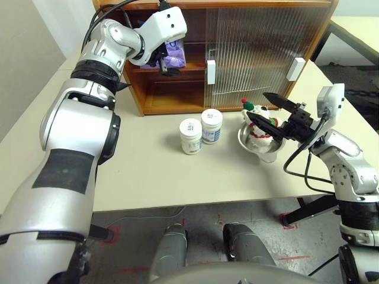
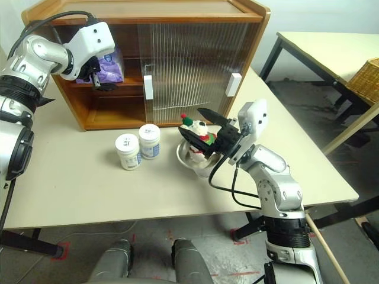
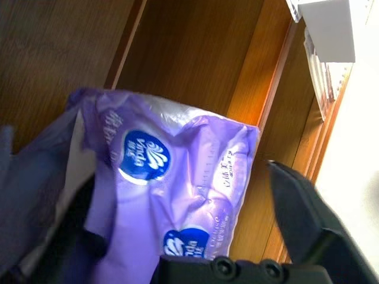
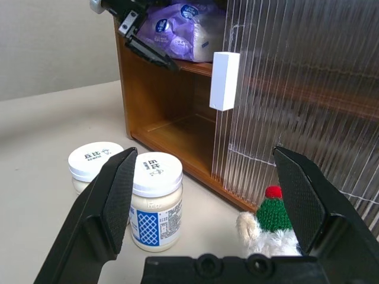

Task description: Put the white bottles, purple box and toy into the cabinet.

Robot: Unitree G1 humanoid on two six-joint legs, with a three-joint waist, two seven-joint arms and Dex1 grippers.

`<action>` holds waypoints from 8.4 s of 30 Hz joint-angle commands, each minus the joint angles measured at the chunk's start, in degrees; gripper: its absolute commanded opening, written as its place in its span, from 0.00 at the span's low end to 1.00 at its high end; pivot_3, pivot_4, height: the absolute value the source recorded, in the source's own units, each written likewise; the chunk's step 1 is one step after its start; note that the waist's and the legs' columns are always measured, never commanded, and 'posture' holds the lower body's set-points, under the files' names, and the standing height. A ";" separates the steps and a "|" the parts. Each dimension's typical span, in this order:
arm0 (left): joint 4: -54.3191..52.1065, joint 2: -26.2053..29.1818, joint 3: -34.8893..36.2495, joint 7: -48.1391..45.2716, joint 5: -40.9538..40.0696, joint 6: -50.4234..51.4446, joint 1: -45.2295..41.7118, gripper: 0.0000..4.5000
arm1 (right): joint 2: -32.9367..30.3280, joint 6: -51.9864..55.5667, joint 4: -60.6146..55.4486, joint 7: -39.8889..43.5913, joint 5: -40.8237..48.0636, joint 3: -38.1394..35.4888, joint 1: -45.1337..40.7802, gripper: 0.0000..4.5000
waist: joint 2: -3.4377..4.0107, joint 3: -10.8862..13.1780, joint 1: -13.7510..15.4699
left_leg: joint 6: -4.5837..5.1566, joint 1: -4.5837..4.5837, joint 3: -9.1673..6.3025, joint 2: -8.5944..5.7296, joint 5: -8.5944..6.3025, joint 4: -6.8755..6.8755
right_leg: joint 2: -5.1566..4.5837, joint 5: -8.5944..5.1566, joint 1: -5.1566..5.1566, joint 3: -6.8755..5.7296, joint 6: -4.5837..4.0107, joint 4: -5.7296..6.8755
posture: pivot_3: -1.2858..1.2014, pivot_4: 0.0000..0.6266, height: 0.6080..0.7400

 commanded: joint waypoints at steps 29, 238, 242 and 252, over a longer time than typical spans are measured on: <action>-18.54 3.88 9.83 -3.55 -11.09 -0.72 6.98 1.00 | -0.63 0.70 0.63 1.54 -0.30 0.71 -0.57 1.00 | -0.03 0.04 0.14 | 0.12 0.03 -0.21 -0.43 0.09 0.06 | -0.15 -0.04 0.03 -0.02 0.04 0.26 | 0.52 0.11 1.00; -24.99 -7.86 27.63 3.46 -35.89 -4.73 48.77 0.68 | -4.33 4.71 -4.60 3.97 4.26 -1.00 3.36 1.00 | -0.09 0.13 -0.37 | -0.29 0.64 0.00 0.31 -0.08 -0.08 | 0.28 0.08 0.39 -0.12 -0.29 0.15 | 0.51 0.11 1.00; -22.33 -9.08 28.34 10.26 -35.15 -4.01 46.21 0.68 | -4.15 4.46 -4.30 4.17 4.07 -0.95 3.36 1.00 | -0.09 0.13 -0.21 | -0.25 0.63 -0.01 0.28 -0.04 -0.03 | 0.34 0.09 0.44 -0.12 -0.29 0.15 | 0.51 0.11 1.00; -14.37 -11.65 28.20 24.43 -31.15 -3.40 41.90 0.68 | -4.01 5.13 -5.12 3.21 3.96 -0.85 2.91 1.00 | -0.11 0.15 -0.33 | -0.25 0.97 0.00 0.24 -0.04 -0.01 | 0.43 0.08 0.75 -0.09 -0.29 0.15 | 0.51 0.11 1.00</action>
